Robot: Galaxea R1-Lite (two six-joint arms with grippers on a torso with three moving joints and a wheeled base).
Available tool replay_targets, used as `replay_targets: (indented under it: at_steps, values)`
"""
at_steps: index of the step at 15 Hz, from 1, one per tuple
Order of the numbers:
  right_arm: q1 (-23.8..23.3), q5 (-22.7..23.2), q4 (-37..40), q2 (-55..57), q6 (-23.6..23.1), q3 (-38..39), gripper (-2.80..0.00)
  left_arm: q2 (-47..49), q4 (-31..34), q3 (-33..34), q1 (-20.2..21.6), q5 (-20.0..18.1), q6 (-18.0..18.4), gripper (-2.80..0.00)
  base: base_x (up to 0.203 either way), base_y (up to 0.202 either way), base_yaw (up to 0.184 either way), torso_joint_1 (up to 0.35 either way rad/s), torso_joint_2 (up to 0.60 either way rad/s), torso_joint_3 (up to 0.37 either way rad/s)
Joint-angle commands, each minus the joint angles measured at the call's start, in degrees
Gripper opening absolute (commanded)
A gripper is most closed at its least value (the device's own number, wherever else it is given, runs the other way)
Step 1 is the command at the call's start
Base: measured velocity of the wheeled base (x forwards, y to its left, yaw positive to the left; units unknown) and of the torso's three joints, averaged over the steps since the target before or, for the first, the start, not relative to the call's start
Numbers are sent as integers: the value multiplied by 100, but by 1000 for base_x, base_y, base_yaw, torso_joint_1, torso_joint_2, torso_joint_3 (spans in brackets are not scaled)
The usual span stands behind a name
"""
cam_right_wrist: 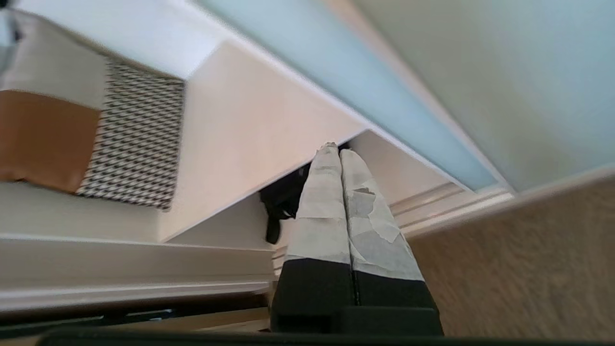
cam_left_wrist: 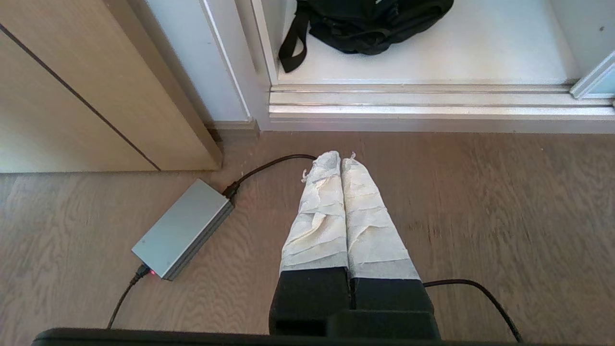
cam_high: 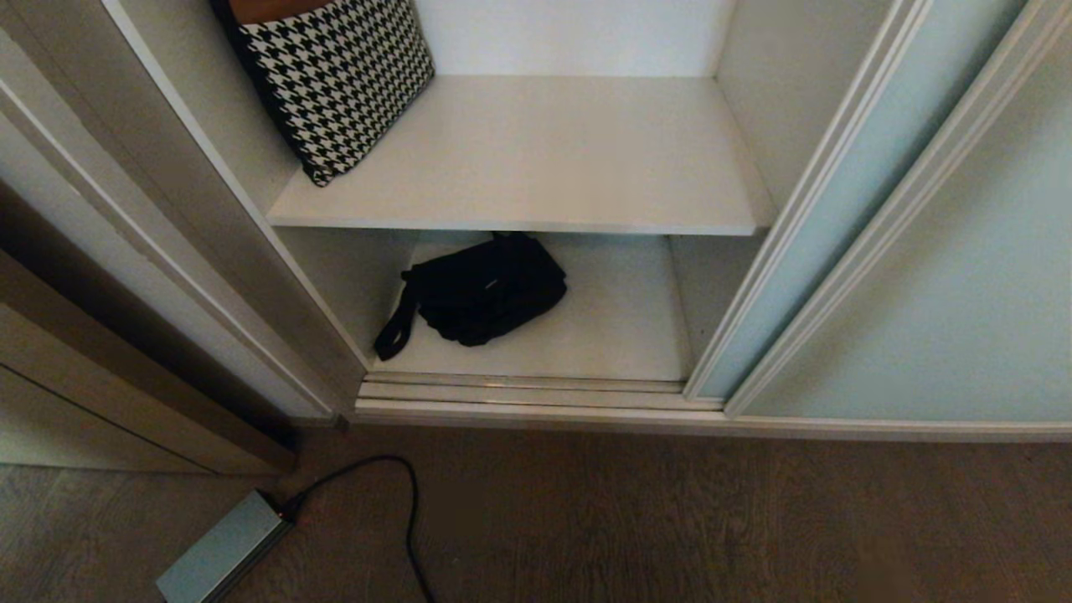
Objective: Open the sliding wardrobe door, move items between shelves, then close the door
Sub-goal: Close the door
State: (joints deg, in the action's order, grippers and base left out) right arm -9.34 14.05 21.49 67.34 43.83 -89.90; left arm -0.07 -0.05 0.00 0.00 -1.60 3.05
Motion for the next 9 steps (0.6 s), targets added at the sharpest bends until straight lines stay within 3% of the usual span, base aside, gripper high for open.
replay_targets:
  at_steps: [1,3,6,9]
  values:
    - [-493,632,-24,284,16,47,-280,7,1,0,0,1,3,-280,0,0,0,0,0,0]
    - [-744,1097,-377,437,6,344,-280,7,-4,0,0,1,3,-280,0,0,0,0,0,0]
    - [-776,1181,-1323,670,-1,781,-280,7,-4,0,0,1,3,-280,0,0,0,0,0,0]
    - [-623,1162,-1402,899,-115,822,-280,7,-4,0,0,1,3,-280,0,0,0,0,0,0]
